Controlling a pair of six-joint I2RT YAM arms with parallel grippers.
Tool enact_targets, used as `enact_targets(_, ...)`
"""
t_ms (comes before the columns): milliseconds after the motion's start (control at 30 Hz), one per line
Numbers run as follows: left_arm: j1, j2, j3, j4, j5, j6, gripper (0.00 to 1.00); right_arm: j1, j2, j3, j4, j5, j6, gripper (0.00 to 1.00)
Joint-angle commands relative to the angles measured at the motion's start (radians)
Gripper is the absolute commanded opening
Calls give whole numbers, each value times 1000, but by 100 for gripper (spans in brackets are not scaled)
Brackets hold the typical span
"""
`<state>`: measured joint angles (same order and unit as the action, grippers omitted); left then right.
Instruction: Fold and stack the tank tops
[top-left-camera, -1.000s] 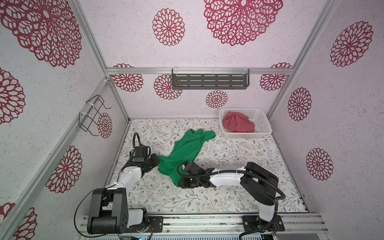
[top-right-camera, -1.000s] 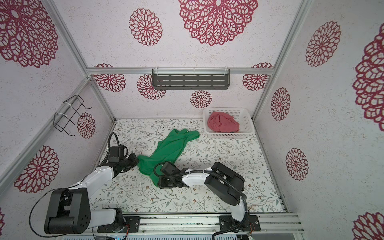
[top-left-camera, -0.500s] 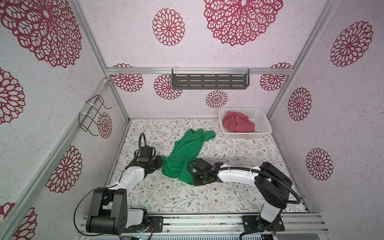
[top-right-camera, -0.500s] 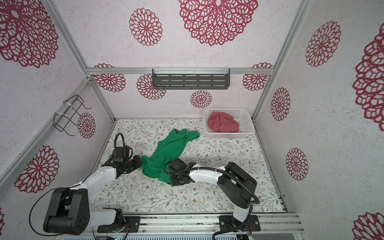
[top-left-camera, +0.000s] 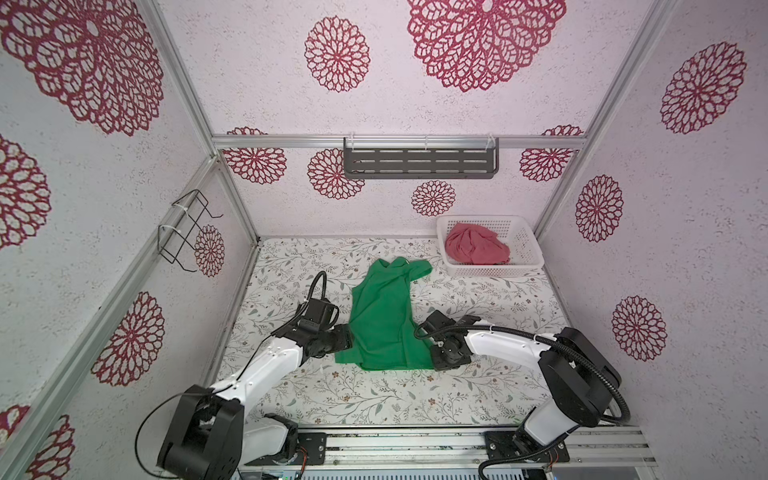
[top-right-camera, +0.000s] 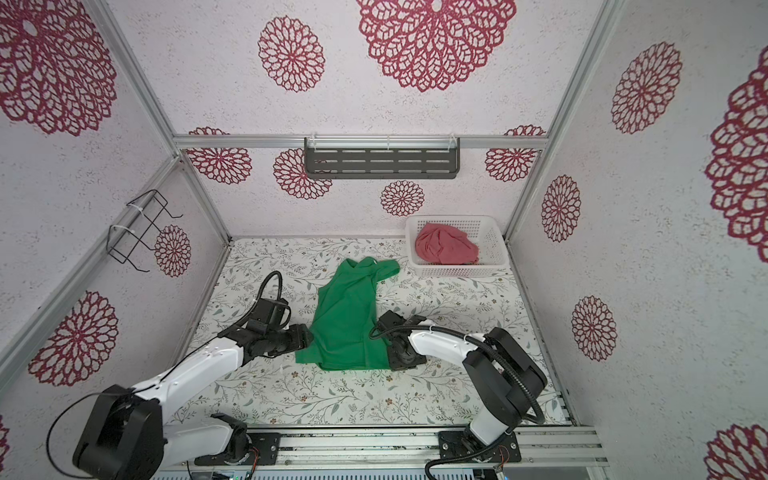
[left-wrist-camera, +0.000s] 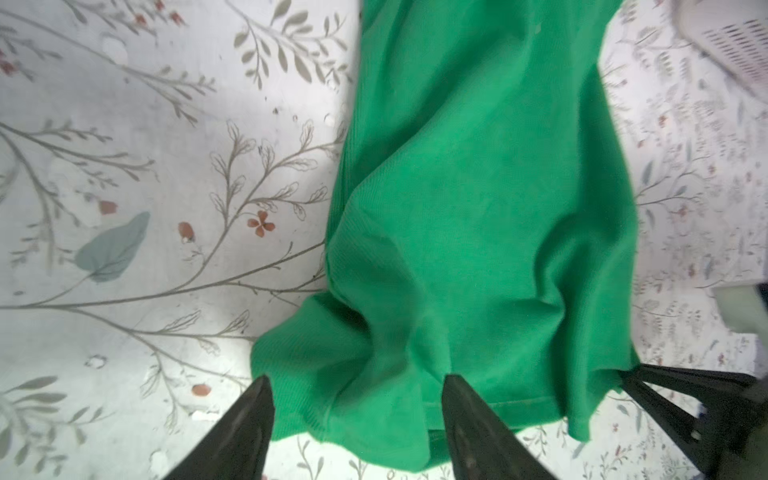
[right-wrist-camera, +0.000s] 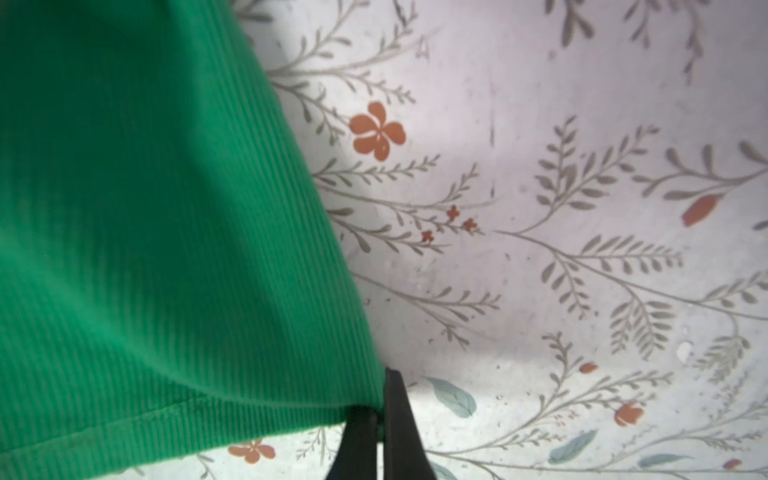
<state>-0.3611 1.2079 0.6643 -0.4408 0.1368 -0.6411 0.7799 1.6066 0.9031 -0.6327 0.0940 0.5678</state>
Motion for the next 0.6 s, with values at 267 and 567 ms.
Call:
enact_targets(267, 28, -52, -176, 30, -27, -152, 44, -28, 9, -14, -5, 19, -34, 0)
enact_targets(567, 24, 16, -210, 47, -51, -204, 39, -35, 9, -33, 27, 9, -35, 0)
